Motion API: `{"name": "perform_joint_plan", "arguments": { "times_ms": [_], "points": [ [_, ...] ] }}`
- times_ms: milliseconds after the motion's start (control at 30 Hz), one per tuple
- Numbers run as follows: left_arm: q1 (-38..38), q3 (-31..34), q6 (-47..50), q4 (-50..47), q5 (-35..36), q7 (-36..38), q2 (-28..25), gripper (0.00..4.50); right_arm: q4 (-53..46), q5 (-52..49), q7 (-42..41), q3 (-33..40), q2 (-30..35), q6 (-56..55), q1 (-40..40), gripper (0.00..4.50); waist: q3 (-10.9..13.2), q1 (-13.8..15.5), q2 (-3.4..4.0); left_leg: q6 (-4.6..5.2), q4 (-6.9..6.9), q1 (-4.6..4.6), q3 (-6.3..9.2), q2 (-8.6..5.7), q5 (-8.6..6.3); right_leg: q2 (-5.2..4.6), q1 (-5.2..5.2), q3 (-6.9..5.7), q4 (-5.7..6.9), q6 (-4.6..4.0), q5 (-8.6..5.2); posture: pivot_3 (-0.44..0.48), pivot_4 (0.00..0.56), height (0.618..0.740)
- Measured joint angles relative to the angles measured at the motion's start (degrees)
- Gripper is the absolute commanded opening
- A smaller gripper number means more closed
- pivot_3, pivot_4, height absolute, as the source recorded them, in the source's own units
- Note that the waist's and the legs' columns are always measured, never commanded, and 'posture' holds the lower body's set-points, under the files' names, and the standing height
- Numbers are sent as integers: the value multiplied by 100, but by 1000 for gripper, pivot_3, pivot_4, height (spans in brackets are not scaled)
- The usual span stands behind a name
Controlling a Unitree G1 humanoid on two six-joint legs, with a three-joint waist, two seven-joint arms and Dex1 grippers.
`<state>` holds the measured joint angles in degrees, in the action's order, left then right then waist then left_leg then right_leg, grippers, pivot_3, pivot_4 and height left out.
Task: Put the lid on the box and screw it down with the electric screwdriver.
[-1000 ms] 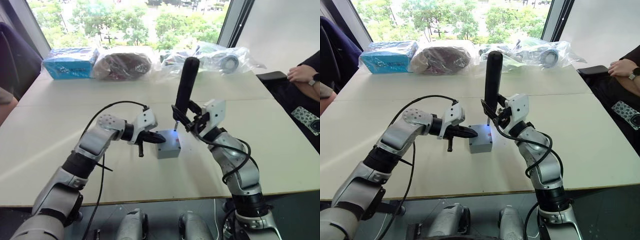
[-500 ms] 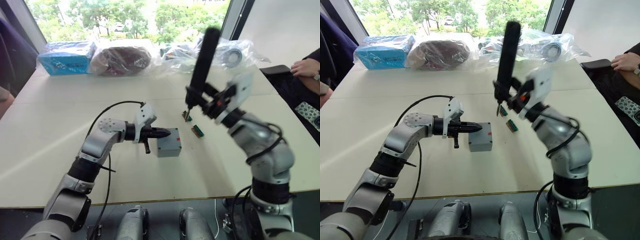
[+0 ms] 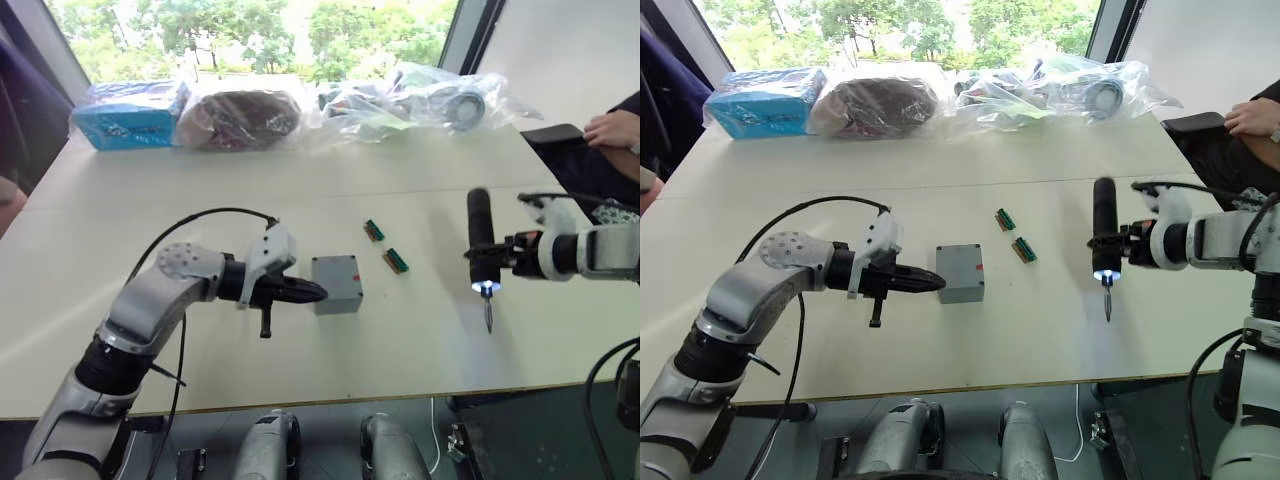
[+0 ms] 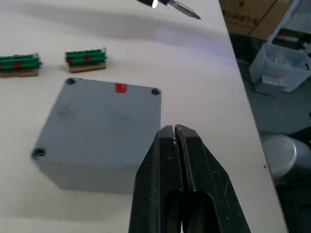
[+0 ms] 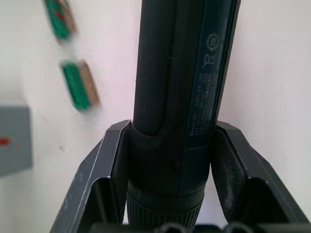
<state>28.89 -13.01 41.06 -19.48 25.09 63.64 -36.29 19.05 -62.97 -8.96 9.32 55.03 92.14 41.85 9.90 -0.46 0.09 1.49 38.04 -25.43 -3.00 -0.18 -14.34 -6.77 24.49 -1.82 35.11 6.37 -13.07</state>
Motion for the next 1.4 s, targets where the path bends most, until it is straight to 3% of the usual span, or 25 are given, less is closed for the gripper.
{"name": "perform_joint_plan", "arguments": {
  "times_ms": [200,333,400,567,767,933,1100,1233,1400],
  "points": [
    [-293,-16,121,-312,63,-308,66,0,289,604,-588,-976,49,-10,266,1870,5,-24,-4,0,0,2,5,2,0,13,0,-1,5,22,9,0,150,740],
    [-398,-11,122,-322,63,-426,57,0,589,1131,-940,-1137,-10,-8,545,1870,7,3,-7,0,8,-1,6,0,0,12,-2,0,4,22,10,0,150,740],
    [-399,-6,121,-313,65,-459,58,0,692,1331,-1079,-1139,-49,-6,620,2839,8,8,-8,-1,10,-2,6,-1,0,11,-3,0,4,23,10,0,150,740],
    [-380,76,120,-172,172,-495,63,0,700,1658,-1475,-1125,-134,-4,676,4433,8,0,-8,-1,10,0,7,-1,0,12,-5,-1,4,26,12,0,150,740],
    [-397,676,273,97,443,-625,-68,0,229,1939,-1769,-719,-138,-440,477,4474,9,-4,-10,-1,12,-1,9,0,0,12,-6,-1,5,36,17,0,150,740],
    [-1212,1708,907,-51,968,-757,-668,0,-2018,1369,-2617,807,73,-1209,-930,4474,10,-12,-13,0,0,2,19,5,0,16,-6,-4,6,66,9,0,150,740],
    [-2474,2116,1345,-728,1459,-680,-1106,0,-4278,248,-2995,2018,-224,-971,-2852,4474,9,17,-22,-3,4,10,21,3,-2,5,-22,-5,4,65,9,0,150,740],
    [-3173,2118,1601,-1152,1795,-658,-1211,0,-5672,-387,-3213,2387,-463,-1091,-4204,4474,7,108,-30,-6,17,17,19,4,-2,1,-29,-3,-2,34,0,0,150,740],
    [-3736,2172,1629,-1565,2046,-687,-1335,0,-6526,-410,-3458,2493,-659,-1772,-5536,4474,1,129,-37,-10,15,15,19,4,-4,-6,-23,-4,-7,24,1,0,150,740]
  ]
}}
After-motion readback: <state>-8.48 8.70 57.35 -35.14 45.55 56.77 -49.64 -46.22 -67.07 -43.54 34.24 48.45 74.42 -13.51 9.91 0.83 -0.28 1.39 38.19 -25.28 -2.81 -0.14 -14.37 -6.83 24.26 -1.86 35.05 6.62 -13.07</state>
